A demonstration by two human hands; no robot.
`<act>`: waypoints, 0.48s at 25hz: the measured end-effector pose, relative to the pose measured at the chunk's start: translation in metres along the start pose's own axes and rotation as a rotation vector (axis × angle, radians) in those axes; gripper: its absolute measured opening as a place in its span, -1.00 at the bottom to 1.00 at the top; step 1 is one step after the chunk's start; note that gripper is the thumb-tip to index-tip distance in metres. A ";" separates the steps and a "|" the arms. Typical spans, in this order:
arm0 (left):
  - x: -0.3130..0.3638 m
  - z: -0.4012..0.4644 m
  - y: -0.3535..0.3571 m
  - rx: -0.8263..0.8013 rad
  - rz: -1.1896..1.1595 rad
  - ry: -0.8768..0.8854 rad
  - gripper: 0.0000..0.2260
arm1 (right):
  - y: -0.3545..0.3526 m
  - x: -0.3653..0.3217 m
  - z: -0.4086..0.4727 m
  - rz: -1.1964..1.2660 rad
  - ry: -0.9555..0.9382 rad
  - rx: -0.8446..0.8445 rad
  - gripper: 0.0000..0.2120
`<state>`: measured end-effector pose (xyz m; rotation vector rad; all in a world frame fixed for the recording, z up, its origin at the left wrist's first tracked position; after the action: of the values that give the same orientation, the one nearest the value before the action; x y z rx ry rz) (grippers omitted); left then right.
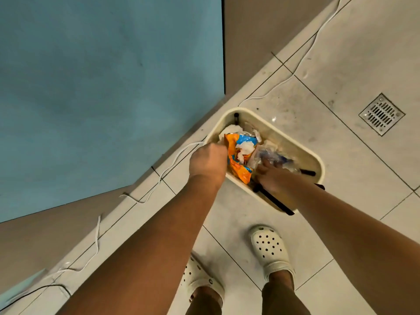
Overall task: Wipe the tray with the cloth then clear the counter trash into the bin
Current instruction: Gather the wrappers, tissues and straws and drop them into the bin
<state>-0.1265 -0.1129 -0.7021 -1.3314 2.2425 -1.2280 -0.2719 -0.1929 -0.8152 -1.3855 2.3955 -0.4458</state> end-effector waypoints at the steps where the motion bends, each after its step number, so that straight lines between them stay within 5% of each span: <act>1: 0.006 0.006 0.007 -0.026 0.023 0.038 -0.76 | 0.002 0.003 0.007 0.007 0.049 -0.007 -0.48; 5: 0.004 0.009 0.014 0.039 -0.028 0.028 -0.76 | 0.003 0.008 0.020 -0.138 0.140 -0.043 -0.46; 7: -0.005 -0.010 0.011 0.098 -0.077 0.021 -0.62 | -0.008 0.007 0.009 -0.200 0.153 0.077 -0.46; 12: -0.036 -0.081 0.000 0.145 -0.442 -0.123 -0.54 | -0.016 0.004 -0.054 0.325 0.250 0.311 -0.66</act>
<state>-0.1538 -0.0401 -0.6591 -1.8484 1.7922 -1.3675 -0.2847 -0.1987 -0.7607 -0.8300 2.5440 -0.8981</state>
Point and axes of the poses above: each hand's wrist, its own z-axis towards the middle knuckle, its own y-axis out of the palm, x = y × z, the point moved 6 cm from there along z, towards the middle knuckle, and after that the axes turned 15 degrees about -z, right-handed, at the moved point
